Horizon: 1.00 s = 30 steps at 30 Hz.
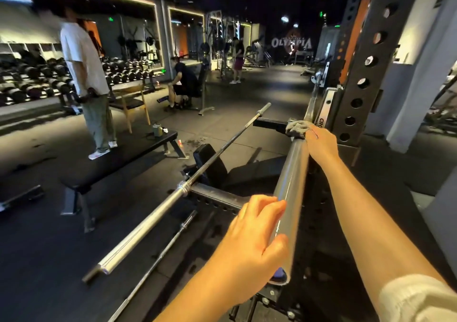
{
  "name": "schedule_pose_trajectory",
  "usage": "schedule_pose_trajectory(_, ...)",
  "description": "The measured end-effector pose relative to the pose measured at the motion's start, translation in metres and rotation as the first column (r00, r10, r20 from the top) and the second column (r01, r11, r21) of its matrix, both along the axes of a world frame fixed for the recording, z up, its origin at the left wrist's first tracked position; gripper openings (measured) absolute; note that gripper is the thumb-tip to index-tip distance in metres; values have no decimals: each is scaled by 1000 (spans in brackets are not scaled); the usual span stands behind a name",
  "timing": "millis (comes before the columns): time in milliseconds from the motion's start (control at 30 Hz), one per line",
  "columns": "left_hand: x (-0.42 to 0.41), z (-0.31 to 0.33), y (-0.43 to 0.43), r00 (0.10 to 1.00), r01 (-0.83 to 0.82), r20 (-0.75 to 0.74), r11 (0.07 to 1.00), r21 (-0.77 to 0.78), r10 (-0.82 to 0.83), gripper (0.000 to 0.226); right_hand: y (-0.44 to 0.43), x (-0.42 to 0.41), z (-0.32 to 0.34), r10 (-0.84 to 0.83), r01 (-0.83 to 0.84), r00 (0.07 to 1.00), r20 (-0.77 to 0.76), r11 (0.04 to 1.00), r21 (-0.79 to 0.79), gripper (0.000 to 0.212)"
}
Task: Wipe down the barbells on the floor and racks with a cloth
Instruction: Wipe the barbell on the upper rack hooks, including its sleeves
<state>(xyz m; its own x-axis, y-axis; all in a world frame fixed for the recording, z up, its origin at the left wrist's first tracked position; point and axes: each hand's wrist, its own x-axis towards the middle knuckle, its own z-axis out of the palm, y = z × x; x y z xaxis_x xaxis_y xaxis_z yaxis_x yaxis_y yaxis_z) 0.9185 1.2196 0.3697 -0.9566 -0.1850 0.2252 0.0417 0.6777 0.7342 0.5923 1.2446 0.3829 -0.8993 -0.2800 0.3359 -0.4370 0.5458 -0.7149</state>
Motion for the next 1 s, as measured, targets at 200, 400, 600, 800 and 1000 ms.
schedule_pose_trajectory(200, 0, 5, 1, 1000, 0, 13, 1000, -3, 0, 60, -4, 2, 14, -7, 5, 997, 77, 999, 32, 39)
schedule_pose_trajectory(400, -2, 4, 0, 1000, -7, -20, 997, -71, 5, 71, 20, 11, 52, 175, -90, 927, 333, 962, -256, 28)
schedule_pose_trajectory(600, -2, 10, -2, 1000, 3, 15, 990, -141, -1, 59, -5, 13, 25, -165, 161, 984, 72, 985, 65, 29)
schedule_pose_trajectory(800, -5, 21, -11, 994, 101, 49, 970, -220, -93, 46, -17, 11, 16, 52, -50, 999, -16, 993, 109, 31)
schedule_pose_trajectory(1000, -12, 24, -17, 989, 142, 55, 969, -200, -134, 44, 0, 4, 11, 424, -359, 890, -164, 877, 318, 17)
